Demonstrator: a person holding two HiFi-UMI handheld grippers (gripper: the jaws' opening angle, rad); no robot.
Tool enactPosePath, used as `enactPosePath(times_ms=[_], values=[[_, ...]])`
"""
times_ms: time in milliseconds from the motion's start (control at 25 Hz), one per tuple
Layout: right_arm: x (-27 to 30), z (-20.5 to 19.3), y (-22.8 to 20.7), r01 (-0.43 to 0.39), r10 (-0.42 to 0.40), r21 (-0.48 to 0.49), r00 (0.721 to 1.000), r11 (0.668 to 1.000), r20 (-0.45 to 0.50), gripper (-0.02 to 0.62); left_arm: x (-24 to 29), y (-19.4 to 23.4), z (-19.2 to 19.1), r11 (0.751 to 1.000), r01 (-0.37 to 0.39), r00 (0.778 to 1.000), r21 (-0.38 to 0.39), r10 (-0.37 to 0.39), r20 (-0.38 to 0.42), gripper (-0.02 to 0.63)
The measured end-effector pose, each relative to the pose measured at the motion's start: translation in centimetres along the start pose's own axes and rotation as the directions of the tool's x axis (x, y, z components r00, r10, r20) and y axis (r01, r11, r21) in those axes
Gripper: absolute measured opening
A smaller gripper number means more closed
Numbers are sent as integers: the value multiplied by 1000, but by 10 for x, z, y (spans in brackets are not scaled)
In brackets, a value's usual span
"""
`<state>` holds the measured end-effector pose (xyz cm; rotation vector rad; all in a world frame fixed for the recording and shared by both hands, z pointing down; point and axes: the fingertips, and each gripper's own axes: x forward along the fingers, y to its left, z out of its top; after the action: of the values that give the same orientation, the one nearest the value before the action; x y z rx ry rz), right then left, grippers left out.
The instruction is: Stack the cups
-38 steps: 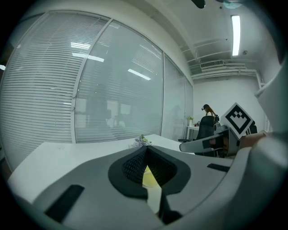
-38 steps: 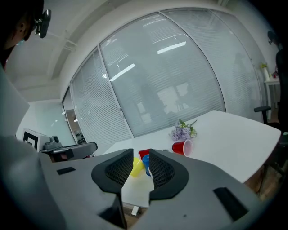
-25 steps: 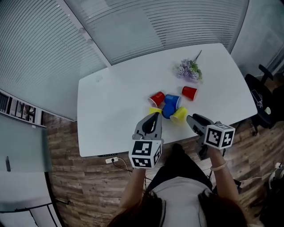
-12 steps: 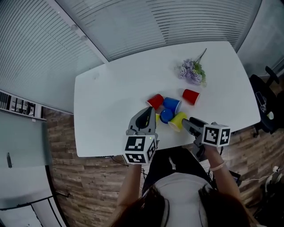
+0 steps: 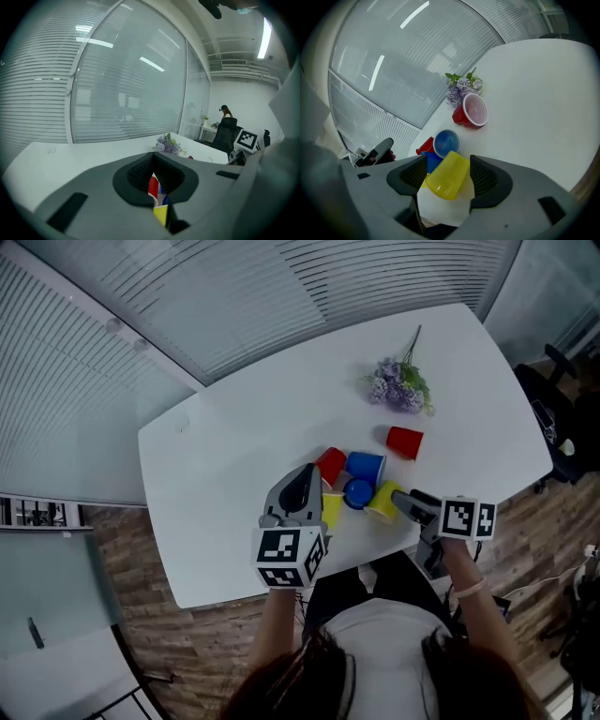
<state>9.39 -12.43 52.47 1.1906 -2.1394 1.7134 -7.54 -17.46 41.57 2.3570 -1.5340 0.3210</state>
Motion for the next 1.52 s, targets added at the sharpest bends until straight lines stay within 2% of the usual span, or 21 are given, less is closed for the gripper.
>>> enactPosePath(times_ms=[280,520,960,1160,1520], values=[[5,-4,-11,53,-53,115,999,992,2,324,23,16,-9,997,72,996,-24,-73,-44,17],[14,-4,-15,67,-66,195,998,978,-13,350,37,21,-16,992,112,991,-49,-115,-70,17],[34,-16,-21,166,-148,157,981,974,-123,359,49,36,-33,988,129,983,-88,-140,-122,17],[36,-20,-24,226,-210,83,963,970,-169,345,54,36,-40,986,135,979,-95,-147,-143,17],[32,-14,-26,266,-260,27,955,964,-144,330,52,42,-43,987,123,980,-101,-137,-146,17]])
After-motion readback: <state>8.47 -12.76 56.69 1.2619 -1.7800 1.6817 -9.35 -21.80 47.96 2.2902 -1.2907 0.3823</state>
